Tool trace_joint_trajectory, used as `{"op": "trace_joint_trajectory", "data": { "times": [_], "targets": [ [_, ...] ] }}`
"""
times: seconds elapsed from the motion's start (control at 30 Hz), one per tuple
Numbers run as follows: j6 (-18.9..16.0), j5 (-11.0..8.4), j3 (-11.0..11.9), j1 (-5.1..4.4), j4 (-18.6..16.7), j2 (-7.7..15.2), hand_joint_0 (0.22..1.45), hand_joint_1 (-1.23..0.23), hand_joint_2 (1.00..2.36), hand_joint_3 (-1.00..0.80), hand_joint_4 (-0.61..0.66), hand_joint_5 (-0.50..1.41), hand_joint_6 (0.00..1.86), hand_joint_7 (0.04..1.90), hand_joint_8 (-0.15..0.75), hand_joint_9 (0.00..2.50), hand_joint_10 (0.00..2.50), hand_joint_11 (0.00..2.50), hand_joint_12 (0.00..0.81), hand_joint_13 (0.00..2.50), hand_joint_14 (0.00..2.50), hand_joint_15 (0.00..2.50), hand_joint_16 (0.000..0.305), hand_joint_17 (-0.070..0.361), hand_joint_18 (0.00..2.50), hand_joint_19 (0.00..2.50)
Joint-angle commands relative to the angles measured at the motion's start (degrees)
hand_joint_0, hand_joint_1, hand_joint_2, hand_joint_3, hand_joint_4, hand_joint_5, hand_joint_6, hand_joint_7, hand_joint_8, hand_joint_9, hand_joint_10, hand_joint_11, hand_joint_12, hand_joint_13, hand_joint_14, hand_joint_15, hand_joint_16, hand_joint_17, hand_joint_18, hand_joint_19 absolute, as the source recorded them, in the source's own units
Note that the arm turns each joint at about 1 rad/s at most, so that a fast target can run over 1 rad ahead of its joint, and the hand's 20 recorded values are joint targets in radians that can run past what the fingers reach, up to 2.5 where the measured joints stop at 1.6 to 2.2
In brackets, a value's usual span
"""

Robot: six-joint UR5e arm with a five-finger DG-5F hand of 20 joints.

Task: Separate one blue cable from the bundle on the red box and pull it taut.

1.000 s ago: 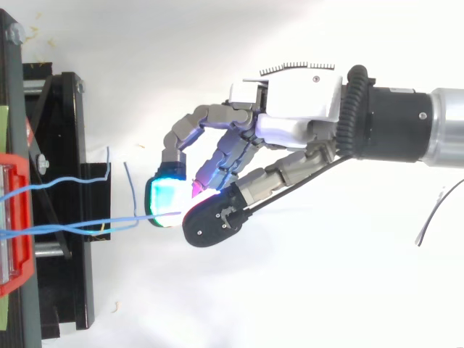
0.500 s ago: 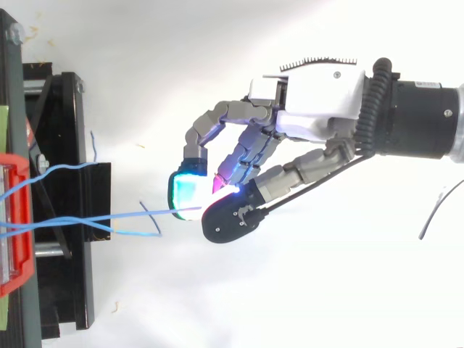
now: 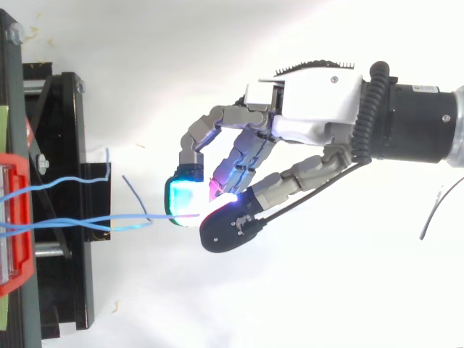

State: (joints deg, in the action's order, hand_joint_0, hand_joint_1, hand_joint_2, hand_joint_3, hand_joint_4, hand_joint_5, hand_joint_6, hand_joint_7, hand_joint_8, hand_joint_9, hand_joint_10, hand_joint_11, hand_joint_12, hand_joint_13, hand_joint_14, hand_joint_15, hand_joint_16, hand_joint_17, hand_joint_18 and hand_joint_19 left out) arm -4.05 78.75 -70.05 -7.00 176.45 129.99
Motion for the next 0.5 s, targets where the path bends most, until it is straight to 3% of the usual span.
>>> {"op": "trace_joint_trajectory", "data": {
  "times": [0.0,0.47],
  "targets": [
    [0.00,0.00,0.00,-0.03,-0.49,0.00,0.61,-0.88,1.01,-0.18,0.04,-0.03,0.89,0.95,0.312,1.06,0.01,0.35,0.405,0.94,0.02,0.45,0.052,0.117,0.64,0.47],
    [0.00,0.00,0.00,-0.12,-0.76,0.00,0.61,-0.88,1.01,-0.17,0.04,-0.03,0.89,0.96,0.322,1.12,0.01,0.36,0.399,0.96,0.02,0.47,0.054,0.122,0.64,0.47]
  ]
}}
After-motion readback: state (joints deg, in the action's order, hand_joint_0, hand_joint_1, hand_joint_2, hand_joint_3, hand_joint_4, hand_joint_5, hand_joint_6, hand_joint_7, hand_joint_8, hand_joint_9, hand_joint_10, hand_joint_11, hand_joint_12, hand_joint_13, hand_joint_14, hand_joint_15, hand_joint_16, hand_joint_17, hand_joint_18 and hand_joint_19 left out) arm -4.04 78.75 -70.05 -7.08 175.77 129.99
